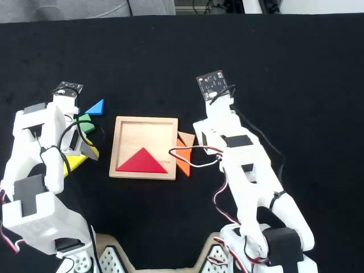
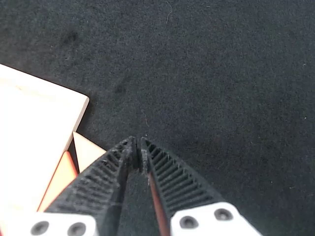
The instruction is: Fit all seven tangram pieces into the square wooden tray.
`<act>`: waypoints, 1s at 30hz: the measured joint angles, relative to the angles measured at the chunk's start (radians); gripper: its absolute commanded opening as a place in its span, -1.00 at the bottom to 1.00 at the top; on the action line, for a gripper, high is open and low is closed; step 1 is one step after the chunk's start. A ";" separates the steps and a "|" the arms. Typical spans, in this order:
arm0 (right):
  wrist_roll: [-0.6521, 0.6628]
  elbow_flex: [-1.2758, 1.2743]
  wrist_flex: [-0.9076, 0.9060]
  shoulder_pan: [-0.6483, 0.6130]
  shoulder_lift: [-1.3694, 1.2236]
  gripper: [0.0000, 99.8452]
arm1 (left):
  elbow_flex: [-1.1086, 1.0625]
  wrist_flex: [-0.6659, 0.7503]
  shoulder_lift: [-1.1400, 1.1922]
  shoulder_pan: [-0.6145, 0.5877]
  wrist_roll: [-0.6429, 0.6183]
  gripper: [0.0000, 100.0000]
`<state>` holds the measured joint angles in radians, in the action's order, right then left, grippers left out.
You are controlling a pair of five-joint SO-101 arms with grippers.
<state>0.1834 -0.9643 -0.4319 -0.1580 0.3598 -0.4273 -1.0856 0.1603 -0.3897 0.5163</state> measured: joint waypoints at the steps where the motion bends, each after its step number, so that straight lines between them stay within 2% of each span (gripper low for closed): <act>1: 0.000 0.000 0.000 0.000 0.000 -0.96 | 0.003 0.000 0.006 -0.002 0.000 -0.32; 14: 0.012 0.000 0.000 0.000 0.000 -0.96 | 0.020 -0.005 0.043 -0.043 0.021 -0.32; 21: 0.046 0.000 0.000 0.000 0.000 -0.96 | 0.021 -0.005 0.043 0.020 -0.011 -0.32; 30: 0.046 0.000 0.000 0.000 0.000 -0.96 | 0.083 -0.095 0.043 0.104 -0.086 -0.32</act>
<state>0.2294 -0.9643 -0.4319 -0.1580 0.3598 -0.3445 -1.1807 0.2033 -0.2854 0.4304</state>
